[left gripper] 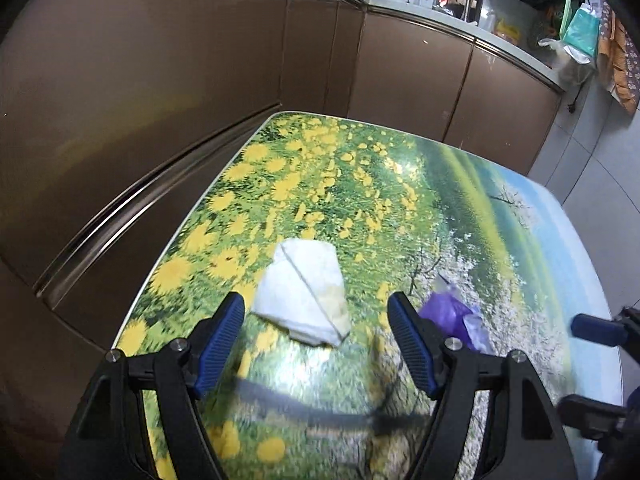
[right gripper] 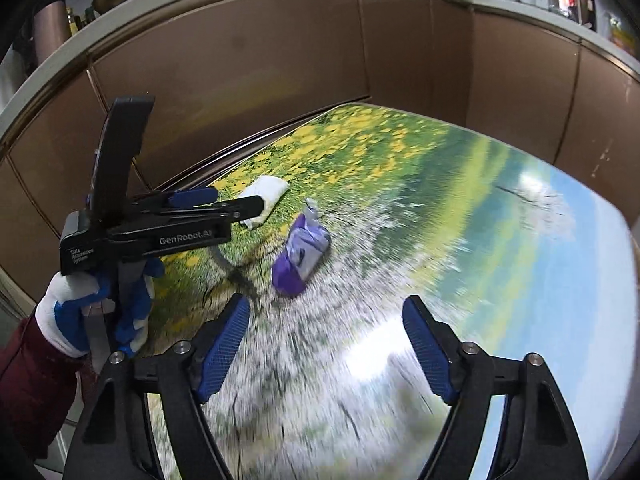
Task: Collect trash
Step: 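Grasp the white tissue with the left gripper while the right gripper grasps the purple wrapper, then carry the tissue and purple wrapper to the white bin and open both grippers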
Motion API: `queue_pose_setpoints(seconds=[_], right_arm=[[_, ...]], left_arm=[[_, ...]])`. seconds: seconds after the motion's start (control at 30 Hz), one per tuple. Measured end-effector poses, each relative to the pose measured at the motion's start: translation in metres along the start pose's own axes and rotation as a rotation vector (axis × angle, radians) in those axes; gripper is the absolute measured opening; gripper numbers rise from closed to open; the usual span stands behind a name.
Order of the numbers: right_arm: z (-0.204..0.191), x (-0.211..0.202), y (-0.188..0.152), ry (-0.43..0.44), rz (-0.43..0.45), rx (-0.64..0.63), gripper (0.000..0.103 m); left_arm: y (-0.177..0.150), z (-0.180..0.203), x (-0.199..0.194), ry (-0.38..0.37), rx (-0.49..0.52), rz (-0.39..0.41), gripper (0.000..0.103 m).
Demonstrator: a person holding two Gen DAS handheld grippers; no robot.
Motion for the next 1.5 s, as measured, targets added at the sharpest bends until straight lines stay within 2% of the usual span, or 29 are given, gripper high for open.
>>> queue_pose_setpoints(seconds=[0.1, 0.3, 0.43, 0.53, 0.6, 0.63, 0.67, 0.77, 0.87, 1.07, 1.5], right_arm=[[-0.003, 0.021, 0.005, 0.029, -0.017, 0.029, 0.066], [-0.010, 0.048, 0.014, 0.071, -0.025, 0.071, 0.060], [-0.014, 0.060, 0.018, 0.073, -0.034, 0.066, 0.058], [-0.011, 0.065, 0.016, 0.064, -0.048, 0.077, 0.049], [-0.009, 0.068, 0.015, 0.074, -0.057, 0.094, 0.033], [-0.008, 0.070, 0.015, 0.079, -0.059, 0.098, 0.030], [-0.008, 0.070, 0.015, 0.083, -0.058, 0.105, 0.030], [-0.005, 0.068, 0.013, 0.079, -0.053, 0.106, 0.029], [-0.002, 0.059, 0.010, 0.077, -0.044, 0.115, 0.029], [0.009, 0.033, 0.003, 0.054, -0.023, 0.132, 0.029], [0.030, -0.064, -0.022, -0.004, 0.074, 0.162, 0.029]], left_arm=[[0.000, -0.001, 0.011, -0.019, -0.006, -0.022, 0.071], [-0.003, 0.002, 0.022, -0.071, -0.023, -0.061, 0.051], [-0.003, 0.006, 0.023, -0.084, -0.011, -0.055, 0.044], [-0.004, 0.009, 0.023, -0.092, 0.002, -0.057, 0.035], [-0.004, 0.010, 0.022, -0.101, 0.000, -0.059, 0.023], [-0.004, 0.010, 0.022, -0.107, -0.003, -0.061, 0.019], [-0.005, 0.010, 0.022, -0.117, -0.007, -0.065, 0.013], [-0.005, 0.012, 0.023, -0.132, -0.002, -0.071, 0.005], [-0.005, 0.013, 0.020, -0.121, 0.002, -0.063, 0.004], [-0.007, 0.019, 0.000, -0.146, -0.030, -0.040, 0.003], [-0.011, 0.049, -0.092, -0.160, 0.013, 0.035, 0.003]])
Point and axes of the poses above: each gripper's, at about its wrist camera, not at the fingertips, and x roughly the way its jaws point, z to its right, y to its top, the point moved 10 cm from there along x, roughly the way its jaws point, and after that the axes turned 4 degrees about z, right-handed, at the moved point
